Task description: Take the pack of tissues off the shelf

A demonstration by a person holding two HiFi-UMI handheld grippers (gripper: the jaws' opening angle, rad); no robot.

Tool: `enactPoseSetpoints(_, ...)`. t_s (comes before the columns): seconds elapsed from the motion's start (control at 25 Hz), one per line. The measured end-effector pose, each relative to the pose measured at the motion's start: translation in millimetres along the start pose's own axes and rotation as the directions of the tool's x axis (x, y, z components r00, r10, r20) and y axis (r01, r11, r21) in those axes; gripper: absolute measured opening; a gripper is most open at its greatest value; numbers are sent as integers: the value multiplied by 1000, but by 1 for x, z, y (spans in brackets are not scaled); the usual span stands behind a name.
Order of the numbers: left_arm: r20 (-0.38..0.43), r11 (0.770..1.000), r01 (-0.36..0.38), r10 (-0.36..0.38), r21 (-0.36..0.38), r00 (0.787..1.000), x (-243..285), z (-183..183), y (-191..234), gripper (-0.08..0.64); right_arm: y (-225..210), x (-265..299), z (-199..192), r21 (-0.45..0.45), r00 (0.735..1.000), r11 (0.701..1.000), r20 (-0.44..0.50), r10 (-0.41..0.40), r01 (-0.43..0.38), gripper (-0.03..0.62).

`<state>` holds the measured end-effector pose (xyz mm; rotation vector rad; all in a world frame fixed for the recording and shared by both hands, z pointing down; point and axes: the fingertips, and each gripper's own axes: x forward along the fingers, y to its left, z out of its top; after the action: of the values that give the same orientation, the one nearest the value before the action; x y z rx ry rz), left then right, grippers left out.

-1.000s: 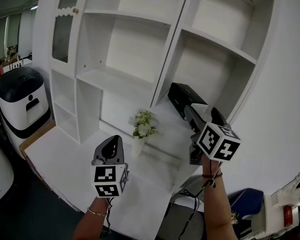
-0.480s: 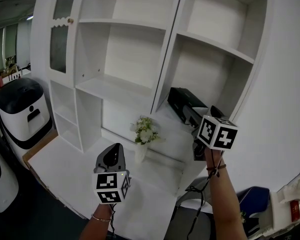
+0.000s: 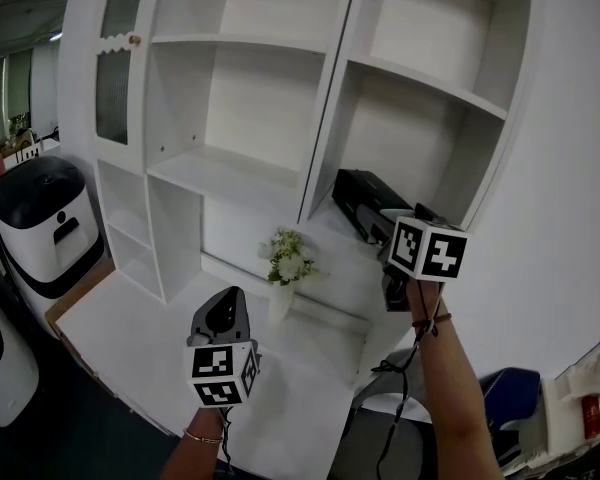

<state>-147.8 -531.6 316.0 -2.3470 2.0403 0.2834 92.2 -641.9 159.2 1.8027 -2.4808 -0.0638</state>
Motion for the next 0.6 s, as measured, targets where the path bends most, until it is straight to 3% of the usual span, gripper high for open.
enactPoseSetpoints(0.6, 3, 1000, -6, 6, -3, 1000, -7, -1, -6, 17, -2, 14, -15, -33, 989, 999, -147, -31, 27, 520)
